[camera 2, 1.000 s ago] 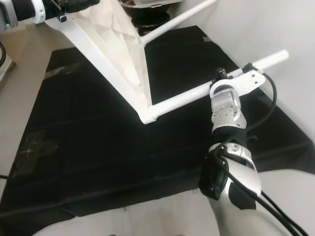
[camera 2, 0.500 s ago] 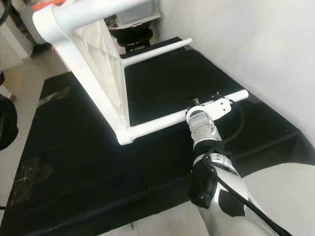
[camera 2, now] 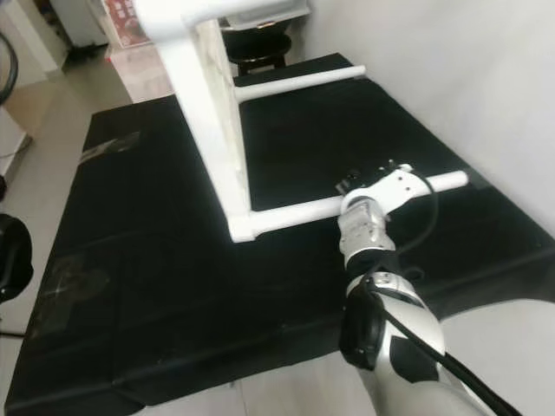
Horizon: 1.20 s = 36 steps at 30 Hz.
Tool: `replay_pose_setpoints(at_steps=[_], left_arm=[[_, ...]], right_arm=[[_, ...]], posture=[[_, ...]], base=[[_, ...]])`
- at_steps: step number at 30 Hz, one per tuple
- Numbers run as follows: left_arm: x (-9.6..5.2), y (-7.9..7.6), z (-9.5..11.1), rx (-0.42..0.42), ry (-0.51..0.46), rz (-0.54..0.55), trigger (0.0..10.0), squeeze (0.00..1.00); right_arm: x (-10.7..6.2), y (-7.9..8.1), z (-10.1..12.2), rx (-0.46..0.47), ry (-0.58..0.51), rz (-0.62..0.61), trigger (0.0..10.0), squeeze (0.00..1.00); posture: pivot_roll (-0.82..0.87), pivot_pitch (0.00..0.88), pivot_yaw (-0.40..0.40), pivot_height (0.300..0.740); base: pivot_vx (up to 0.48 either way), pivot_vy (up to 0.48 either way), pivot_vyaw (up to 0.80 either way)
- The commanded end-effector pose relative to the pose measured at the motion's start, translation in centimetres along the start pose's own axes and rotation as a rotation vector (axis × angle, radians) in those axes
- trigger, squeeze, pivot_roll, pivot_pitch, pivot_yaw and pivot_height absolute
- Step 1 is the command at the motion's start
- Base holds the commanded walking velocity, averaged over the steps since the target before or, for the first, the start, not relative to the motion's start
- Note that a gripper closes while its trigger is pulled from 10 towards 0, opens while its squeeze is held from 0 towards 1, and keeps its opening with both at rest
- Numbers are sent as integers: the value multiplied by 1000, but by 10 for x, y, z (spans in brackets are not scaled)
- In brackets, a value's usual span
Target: Building children table
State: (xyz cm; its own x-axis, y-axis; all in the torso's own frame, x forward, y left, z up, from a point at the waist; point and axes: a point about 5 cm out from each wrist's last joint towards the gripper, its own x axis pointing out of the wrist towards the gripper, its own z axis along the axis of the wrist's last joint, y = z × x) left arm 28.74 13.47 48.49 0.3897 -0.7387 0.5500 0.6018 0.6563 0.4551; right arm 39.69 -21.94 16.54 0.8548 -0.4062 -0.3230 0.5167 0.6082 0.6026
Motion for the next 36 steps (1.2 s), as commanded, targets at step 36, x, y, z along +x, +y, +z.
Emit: replay_pose_setpoints(at_steps=[36], left_arm=[[-36, -22, -12, -69, 24, 111, 10000, 0]], right_arm=[[-13, 49, 105, -446, -455, 46, 10000, 1000]], posture=[[-10, 144, 70, 740]], base=[[0, 0, 0]])
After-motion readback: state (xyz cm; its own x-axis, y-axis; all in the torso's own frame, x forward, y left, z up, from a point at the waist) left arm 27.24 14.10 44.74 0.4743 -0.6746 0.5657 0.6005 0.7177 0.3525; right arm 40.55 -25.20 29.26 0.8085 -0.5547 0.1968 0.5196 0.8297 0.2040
